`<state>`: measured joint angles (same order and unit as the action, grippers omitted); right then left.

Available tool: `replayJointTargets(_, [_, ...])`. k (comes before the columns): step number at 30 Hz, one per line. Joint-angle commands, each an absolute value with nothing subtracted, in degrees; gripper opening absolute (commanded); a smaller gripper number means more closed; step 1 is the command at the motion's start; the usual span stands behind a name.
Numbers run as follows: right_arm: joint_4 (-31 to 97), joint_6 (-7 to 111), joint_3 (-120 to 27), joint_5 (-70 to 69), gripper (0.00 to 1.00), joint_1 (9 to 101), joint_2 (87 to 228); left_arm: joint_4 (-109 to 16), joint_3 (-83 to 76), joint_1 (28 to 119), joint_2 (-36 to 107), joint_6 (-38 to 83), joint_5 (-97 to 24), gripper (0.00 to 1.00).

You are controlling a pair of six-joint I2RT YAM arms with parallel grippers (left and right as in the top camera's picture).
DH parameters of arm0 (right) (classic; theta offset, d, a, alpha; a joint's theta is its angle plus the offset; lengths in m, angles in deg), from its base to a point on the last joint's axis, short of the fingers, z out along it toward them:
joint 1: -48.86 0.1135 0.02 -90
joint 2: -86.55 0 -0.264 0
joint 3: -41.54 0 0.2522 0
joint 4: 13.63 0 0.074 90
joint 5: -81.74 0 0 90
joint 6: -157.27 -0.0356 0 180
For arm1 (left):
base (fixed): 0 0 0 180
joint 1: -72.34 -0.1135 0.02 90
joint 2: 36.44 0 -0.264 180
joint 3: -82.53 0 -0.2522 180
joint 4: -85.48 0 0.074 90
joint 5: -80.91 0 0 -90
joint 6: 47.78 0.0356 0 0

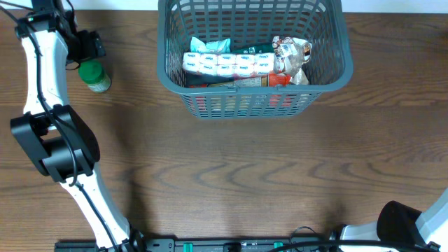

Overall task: Pack container
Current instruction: 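Lower the left gripper around the green-capped jar and grasp it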

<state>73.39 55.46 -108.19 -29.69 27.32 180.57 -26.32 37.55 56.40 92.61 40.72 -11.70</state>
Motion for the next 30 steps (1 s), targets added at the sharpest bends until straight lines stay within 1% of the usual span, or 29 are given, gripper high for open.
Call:
replayJointTargets(1, [73.4,54.4,-108.1,-30.1,0.99,27.2,180.5,-26.0,38.0,55.6,95.6,40.4,-11.0,0.96])
replayJointTargets(15, [73.4,54.5,-108.1,-30.1,0.99,27.2,180.5,-28.1,38.0,56.0,98.5,40.4,-11.7,0.96])
replayJointTargets(30, [73.4,54.5,-108.1,-30.1,0.99,27.2,180.5,-27.7,37.9,58.1,103.0,40.4,-11.5,0.96])
